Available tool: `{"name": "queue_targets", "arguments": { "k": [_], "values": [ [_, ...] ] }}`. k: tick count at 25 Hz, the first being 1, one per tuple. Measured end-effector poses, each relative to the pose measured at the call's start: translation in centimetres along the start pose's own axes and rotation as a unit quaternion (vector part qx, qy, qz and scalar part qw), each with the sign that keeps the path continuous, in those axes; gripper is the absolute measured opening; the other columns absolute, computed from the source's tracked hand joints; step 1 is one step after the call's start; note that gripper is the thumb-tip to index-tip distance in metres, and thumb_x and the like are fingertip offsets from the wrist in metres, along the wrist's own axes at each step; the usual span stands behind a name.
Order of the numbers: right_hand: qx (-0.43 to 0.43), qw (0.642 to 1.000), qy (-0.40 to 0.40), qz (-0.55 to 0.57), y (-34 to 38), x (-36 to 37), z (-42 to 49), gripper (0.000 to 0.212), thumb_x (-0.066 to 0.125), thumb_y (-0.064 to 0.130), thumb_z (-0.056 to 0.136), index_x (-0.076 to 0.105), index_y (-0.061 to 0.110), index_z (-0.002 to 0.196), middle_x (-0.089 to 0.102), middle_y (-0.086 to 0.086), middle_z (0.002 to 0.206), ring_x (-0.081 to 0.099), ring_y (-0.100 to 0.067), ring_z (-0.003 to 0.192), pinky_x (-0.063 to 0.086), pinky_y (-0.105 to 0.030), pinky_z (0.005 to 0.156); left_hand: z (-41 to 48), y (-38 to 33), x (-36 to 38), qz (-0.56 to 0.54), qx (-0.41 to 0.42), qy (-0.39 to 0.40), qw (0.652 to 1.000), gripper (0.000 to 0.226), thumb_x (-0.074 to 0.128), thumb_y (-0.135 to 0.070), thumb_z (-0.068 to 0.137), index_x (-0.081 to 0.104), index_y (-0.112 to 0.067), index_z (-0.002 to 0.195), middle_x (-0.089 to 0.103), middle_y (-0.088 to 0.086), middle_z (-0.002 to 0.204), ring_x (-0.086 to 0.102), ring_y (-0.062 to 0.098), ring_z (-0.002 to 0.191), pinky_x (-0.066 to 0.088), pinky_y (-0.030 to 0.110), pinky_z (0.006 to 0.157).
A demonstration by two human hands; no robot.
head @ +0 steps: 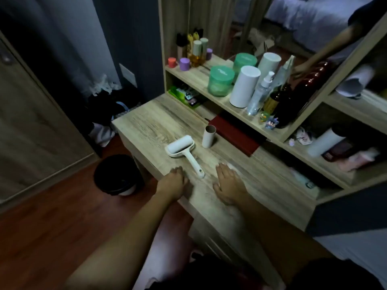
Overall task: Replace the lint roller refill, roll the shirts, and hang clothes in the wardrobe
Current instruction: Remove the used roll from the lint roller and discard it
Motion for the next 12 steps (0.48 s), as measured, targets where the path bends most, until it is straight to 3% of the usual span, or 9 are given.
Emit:
{"name": "queue_targets", "arguments": {
  "k": [3, 6, 9, 12],
  "values": [
    [0.000, 1.000, -0.022, 0.006, -2.4, -0.2, 2.2, 0.065, 0.032, 0.042, 0.093, 0.018, 0.007, 0.146, 0.018, -0.011, 0.156, 0.012, -0.022, 0.145, 0.007, -0.037, 0.117, 2.0, -2.3, 0.3, -0.044, -0.009, -0.071, 0.996, 0.032, 0.040, -0.030, 0.095, 0.052, -0.003, 0.106, 0.062, 0.022, 0.108, 0.058, 0.040, 0.099, 0.042, 0.038, 0.075],
    [-0.012, 1.000, -0.019, 0.009, -3.6, 0.2, 4.8, 0.080, 0.016, 0.055, 0.083, 0.025, 0.005, 0.144, 0.025, -0.014, 0.153, 0.020, -0.025, 0.143, 0.015, -0.039, 0.116, 4.2, -3.9, 0.5, -0.060, -0.023, -0.099, 0.993, 0.028, 0.043, -0.026, 0.094, 0.055, -0.001, 0.095, 0.063, 0.023, 0.099, 0.059, 0.040, 0.092, 0.038, 0.036, 0.068],
    [0.003, 1.000, 0.006, 0.029, -4.6, 1.9, 6.4, 0.079, 0.027, 0.056, 0.080, 0.047, -0.001, 0.131, 0.050, -0.020, 0.136, 0.048, -0.033, 0.128, 0.039, -0.045, 0.103, 6.2, -3.2, 0.7, -0.095, -0.150, -0.128, 0.976, 0.046, 0.039, -0.039, 0.096, 0.058, 0.003, 0.100, 0.063, 0.025, 0.103, 0.058, 0.039, 0.099, 0.042, 0.038, 0.078],
    [0.006, 0.999, -0.009, 0.038, -4.8, 3.1, 6.3, 0.074, 0.036, 0.054, 0.082, 0.048, 0.000, 0.131, 0.052, -0.019, 0.136, 0.049, -0.032, 0.127, 0.040, -0.046, 0.102, 7.3, -2.5, 2.2, -0.212, -0.270, -0.120, 0.931, 0.056, 0.044, -0.052, 0.090, 0.060, 0.001, 0.102, 0.064, 0.021, 0.105, 0.057, 0.036, 0.102, 0.038, 0.033, 0.076]
  ]
}}
Point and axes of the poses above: each hand's wrist, its own z-axis towards the middle knuckle, its own x-axis out of the palm, y = z × x, the point moved 6 cm from there along z, towards the middle knuckle
